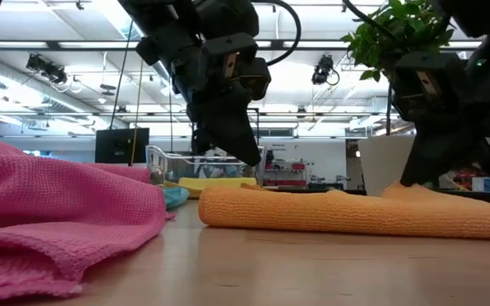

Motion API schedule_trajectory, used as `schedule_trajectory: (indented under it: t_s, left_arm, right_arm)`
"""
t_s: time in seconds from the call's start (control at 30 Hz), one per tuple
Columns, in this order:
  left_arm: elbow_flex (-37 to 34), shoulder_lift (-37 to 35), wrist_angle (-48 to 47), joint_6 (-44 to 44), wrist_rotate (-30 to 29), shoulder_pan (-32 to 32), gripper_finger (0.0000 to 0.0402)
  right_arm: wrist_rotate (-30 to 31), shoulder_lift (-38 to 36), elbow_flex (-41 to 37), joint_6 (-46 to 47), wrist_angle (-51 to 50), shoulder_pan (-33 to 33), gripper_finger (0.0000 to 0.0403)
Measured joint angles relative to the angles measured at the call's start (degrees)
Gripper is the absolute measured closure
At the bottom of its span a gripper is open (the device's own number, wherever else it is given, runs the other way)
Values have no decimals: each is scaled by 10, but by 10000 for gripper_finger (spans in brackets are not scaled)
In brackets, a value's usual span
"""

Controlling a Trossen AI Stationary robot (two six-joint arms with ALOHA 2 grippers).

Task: Fold microfiber towels
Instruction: Fold the orange microfiber towel

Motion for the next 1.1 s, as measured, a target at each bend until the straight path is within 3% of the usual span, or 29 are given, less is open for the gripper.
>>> schedule_trajectory:
  t_s: [0.33, 0.53, 0.87, 0.97, 1.1]
  left_arm:
    - [0, -2, -5, 15, -1, 1, 395]
    - [0, -2, -14, 16, -1, 1, 374]
    - [0, -3, -7, 32, -10, 6, 394]
    - [0, 2, 38, 32, -10, 4, 385]
    - [0, 51, 175, 42, -10, -4, 392]
  right_arm:
    - [36, -7, 12, 1, -18, 7, 399]
    - [78, -22, 12, 23, -75, 13, 400]
    - [89, 2, 11, -12, -92, -46, 400]
    - [89, 2, 7, -21, -93, -62, 400]
    - [89, 2, 3, -29, -92, -75, 400]
